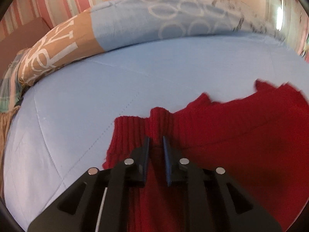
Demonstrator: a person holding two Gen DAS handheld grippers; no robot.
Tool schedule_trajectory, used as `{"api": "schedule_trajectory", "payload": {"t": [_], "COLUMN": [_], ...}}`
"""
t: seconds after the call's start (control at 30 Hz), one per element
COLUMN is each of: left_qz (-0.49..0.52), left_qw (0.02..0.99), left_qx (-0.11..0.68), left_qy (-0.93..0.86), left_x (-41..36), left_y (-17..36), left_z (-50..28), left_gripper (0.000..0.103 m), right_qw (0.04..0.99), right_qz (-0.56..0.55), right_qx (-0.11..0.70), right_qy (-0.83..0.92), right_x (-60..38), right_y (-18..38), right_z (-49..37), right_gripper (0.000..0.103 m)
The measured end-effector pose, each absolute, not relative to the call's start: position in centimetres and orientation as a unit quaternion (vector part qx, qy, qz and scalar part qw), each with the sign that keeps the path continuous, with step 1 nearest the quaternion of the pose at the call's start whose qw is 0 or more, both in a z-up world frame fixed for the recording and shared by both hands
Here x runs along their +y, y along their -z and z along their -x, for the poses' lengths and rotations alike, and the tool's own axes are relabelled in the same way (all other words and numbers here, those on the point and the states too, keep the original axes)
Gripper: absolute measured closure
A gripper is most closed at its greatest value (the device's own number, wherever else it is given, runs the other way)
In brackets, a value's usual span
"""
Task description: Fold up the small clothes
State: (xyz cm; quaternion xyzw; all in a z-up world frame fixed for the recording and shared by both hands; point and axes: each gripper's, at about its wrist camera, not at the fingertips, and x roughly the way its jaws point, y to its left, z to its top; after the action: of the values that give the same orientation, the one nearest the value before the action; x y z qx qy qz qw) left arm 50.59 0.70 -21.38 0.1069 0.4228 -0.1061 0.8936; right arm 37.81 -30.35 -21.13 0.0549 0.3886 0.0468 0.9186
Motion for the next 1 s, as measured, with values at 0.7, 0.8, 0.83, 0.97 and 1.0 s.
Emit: {"api": "schedule_trajectory", "payload": {"t": [0.7,0.8,0.83,0.97,1.0], "left_qz": [-0.021,-0.034,-0.043,-0.064,-0.086], "left_qw": [0.903,0.909,0.912,0.919,0.921], "left_qx": [0.426,0.412,0.403,0.381,0.373], "left_qy": [0.06,0.055,0.057,0.079,0.07], "left_x": [4.7,4.0,3.6,1.1,0.1], "left_y": [23.4,21.1,20.5,19.3,19.4], "left_z": [-43.6,-41.9,-41.1,-37.2,-36.0], "left_gripper": [0.031,0.034,0.034,0.033,0.033], "right_qw": [0.909,0.921,0.925,0.925,0.922], "right_qz": [-0.041,-0.044,-0.038,-0.002,0.0], "right_qx": [0.414,0.382,0.373,0.368,0.375], "right_qy": [-0.015,-0.061,-0.068,-0.092,-0.095], "right_x": [-30.2,-29.3,-28.9,-25.3,-24.1], "right_y": [22.8,20.7,20.2,19.1,19.4], "right_z": [-42.5,-39.9,-38.8,-34.4,-33.3], "right_gripper": [0.066,0.064,0.06,0.05,0.049]}}
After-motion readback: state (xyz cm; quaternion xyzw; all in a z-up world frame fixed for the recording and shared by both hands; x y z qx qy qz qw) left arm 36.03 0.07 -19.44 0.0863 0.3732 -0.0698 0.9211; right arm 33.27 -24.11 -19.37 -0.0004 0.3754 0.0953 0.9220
